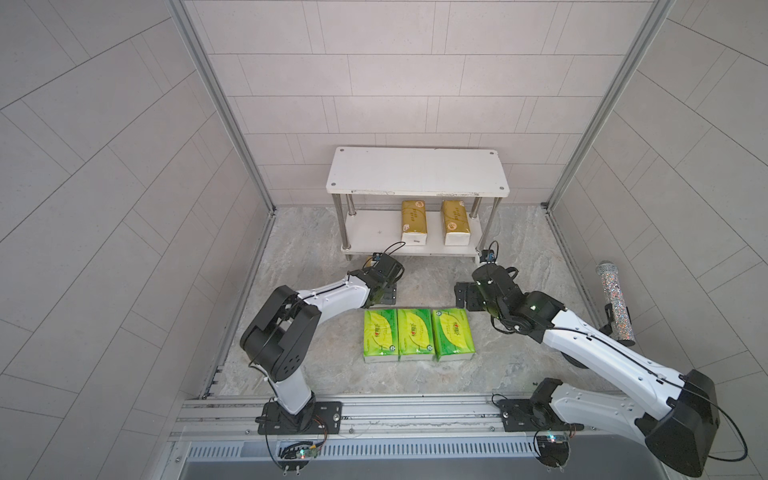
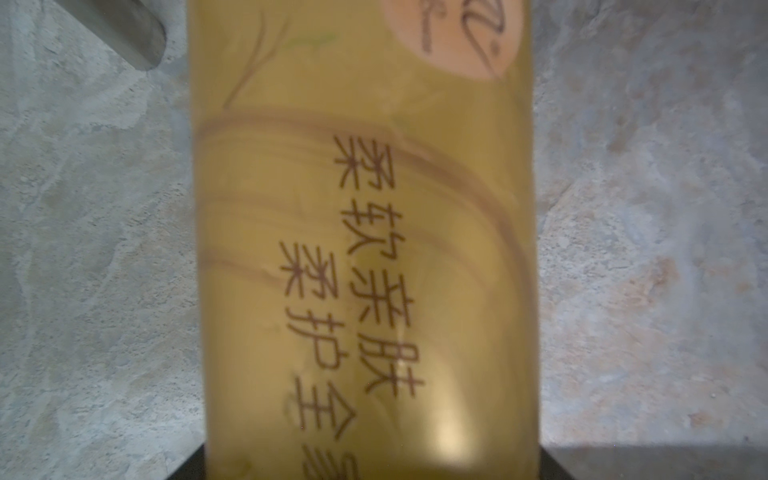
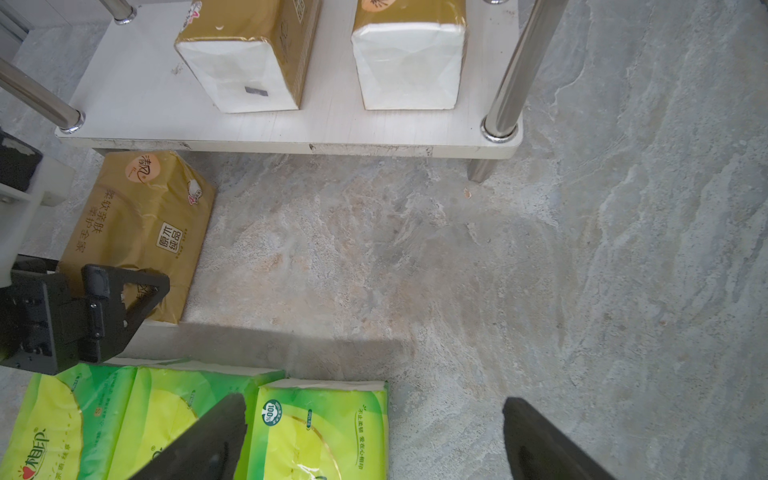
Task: Place the tissue boxes on the shelf by color
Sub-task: Pick up the box of tissues from the center of the board.
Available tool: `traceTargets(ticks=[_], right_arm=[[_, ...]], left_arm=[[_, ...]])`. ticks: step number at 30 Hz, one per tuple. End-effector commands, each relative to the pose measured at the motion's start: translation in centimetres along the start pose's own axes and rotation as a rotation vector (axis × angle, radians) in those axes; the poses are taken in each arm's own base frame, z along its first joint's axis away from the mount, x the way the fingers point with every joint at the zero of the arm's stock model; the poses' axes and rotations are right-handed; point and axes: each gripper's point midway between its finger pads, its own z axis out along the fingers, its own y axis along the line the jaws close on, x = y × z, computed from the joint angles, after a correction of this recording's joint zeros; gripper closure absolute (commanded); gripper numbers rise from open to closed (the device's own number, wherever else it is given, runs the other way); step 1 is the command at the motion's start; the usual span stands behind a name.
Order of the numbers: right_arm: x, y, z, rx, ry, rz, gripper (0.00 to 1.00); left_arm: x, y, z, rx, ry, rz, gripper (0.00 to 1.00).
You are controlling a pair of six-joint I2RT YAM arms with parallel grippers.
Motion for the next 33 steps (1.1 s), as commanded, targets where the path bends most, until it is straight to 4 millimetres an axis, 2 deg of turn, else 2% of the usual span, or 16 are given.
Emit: traceTargets(ticks=[1, 13, 18, 25, 33], right_arm=[[0.1, -0.1, -0.2, 0.000, -0.007, 0.003, 0.00], [0.2, -0.1, 0.1, 0.002, -0.004, -0.001, 0.00], [0.2, 0.0, 0.2, 0.002, -0.002, -0.004, 0.00], [0.0, 0.2, 0.2, 0.001, 0.002, -0.012, 0.00], [0.2, 0.2, 0.0, -0.005, 0.018, -0.025, 0.00]], left_arm=[[-1.2, 0.4, -0.9, -0.008, -0.047, -0.005, 0.26], [-4.4, 0.6, -6.5, 0.039, -0.138, -0.040, 0.30], [-6.8, 0.7, -8.2, 0.020, -0.193, -0.040, 0.30], [-10.3, -0.1, -7.9, -0.007, -0.218, -0.021, 0.30], [-12.6, 0.6, -4.1, -0.055, -0.178, -0.014, 0.30]])
